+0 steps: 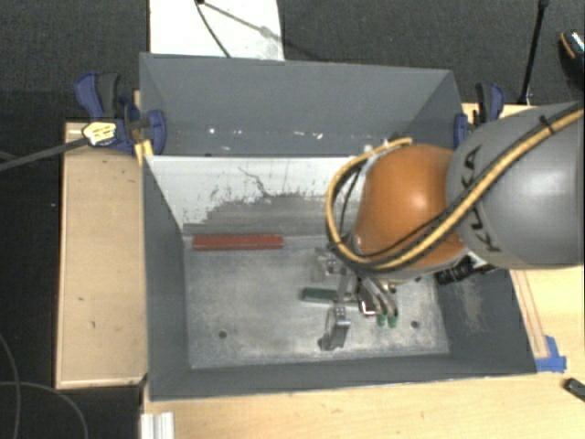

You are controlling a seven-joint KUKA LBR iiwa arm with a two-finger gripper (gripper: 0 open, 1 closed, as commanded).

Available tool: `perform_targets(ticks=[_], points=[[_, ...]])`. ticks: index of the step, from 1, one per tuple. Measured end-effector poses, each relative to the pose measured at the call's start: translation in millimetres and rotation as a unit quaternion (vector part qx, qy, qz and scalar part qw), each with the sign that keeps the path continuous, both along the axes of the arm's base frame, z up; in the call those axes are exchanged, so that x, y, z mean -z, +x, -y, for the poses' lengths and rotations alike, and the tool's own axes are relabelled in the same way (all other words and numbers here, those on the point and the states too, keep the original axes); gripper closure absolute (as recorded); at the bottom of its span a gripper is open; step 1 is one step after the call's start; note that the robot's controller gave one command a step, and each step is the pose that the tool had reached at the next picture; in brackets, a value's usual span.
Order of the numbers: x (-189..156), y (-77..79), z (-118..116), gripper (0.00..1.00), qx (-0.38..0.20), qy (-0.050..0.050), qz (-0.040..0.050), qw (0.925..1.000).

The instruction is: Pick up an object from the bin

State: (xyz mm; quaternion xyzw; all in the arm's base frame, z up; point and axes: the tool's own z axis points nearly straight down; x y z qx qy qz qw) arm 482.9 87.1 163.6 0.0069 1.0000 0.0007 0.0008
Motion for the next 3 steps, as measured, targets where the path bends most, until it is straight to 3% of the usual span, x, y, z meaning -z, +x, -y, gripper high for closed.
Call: perform_targets(ticks=[1, 2, 3], points=[[97.0, 41.6, 39.2, 0.0, -0.067, -0.001, -0.0031, 0.9978], [93.1, 42.0, 37.1, 1.0, -0.066, 0.0, -0.0009, 0.9978], [-46.3, 38.4, 44.7, 1.0, -0.082, -0.001, 0.0044, 0.9966]])
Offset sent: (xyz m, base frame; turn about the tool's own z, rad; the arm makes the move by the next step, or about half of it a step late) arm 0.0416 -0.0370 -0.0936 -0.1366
